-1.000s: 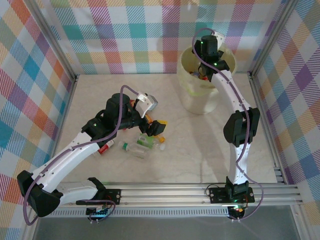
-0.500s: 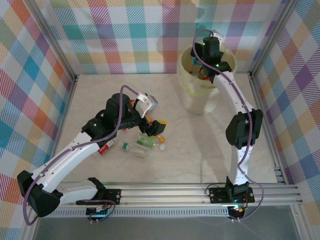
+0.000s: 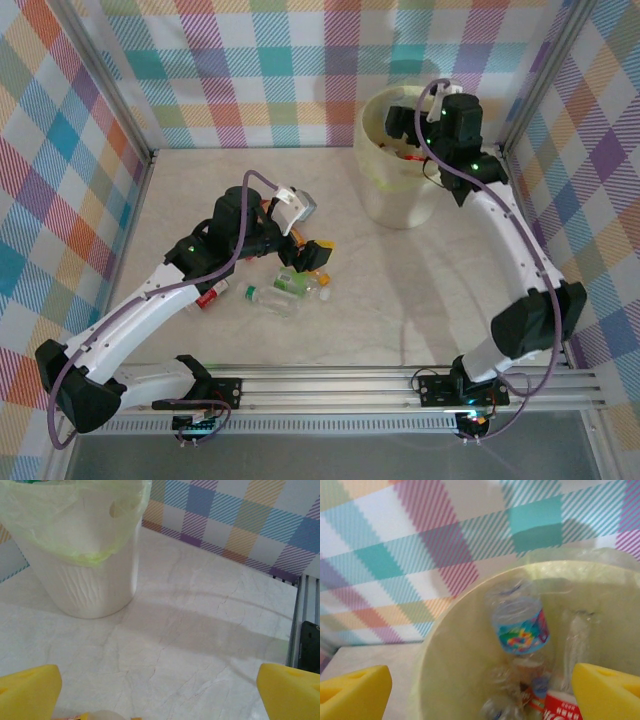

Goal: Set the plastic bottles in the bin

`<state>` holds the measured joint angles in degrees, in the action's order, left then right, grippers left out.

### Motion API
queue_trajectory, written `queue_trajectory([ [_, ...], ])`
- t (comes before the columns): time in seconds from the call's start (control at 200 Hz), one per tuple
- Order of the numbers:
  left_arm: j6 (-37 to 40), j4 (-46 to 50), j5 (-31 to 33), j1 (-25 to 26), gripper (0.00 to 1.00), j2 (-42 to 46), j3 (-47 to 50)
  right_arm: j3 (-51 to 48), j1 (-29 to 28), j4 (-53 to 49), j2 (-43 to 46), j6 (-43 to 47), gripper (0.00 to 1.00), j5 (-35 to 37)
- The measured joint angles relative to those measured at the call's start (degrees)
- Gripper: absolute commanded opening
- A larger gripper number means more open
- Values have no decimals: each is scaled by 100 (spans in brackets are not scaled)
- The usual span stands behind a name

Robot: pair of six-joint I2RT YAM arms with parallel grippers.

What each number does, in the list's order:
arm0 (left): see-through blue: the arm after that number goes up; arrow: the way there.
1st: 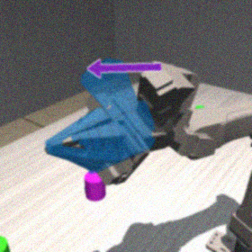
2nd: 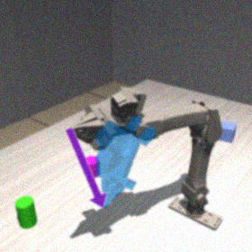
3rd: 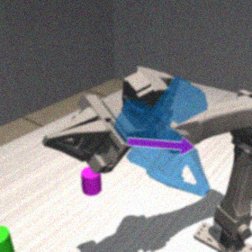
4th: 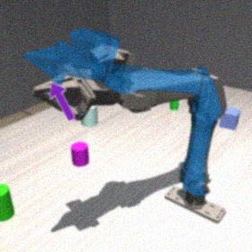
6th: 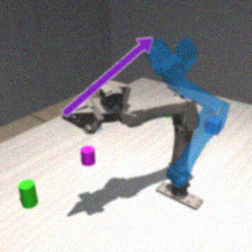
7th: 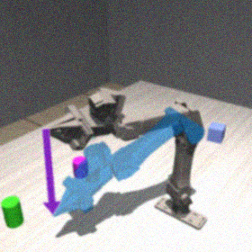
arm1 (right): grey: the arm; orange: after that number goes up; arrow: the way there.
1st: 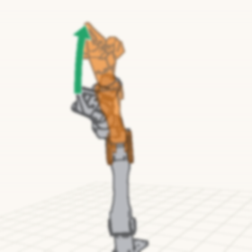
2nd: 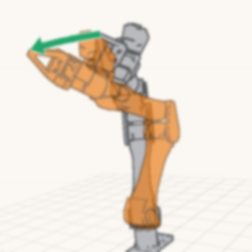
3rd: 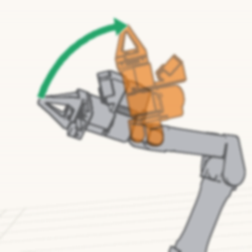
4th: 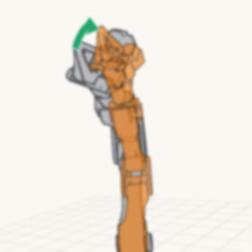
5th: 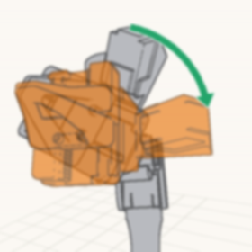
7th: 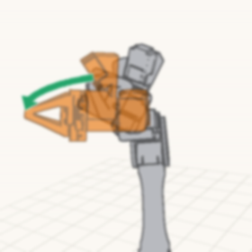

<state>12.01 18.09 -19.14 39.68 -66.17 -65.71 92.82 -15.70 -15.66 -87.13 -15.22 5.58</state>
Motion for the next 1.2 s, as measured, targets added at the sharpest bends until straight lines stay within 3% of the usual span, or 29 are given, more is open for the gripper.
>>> queue_trajectory([
  [0.22,197,192,133,0,100,-59,-2,-514,-61,-323,693,168,96,-1084],
  [0.575,501,1510,332,22,100,-142,-796,-1939,-1346,-1141,1497,409,98,-1681],
  [0.9,-520,2159,820,37,100,1340,-334,-2162,-2103,-1231,1292,179,95,-1543],
  [1.2,-1145,2389,1196,37,100,2459,772,-2149,-2640,-1226,63,92,92,-1167],
])
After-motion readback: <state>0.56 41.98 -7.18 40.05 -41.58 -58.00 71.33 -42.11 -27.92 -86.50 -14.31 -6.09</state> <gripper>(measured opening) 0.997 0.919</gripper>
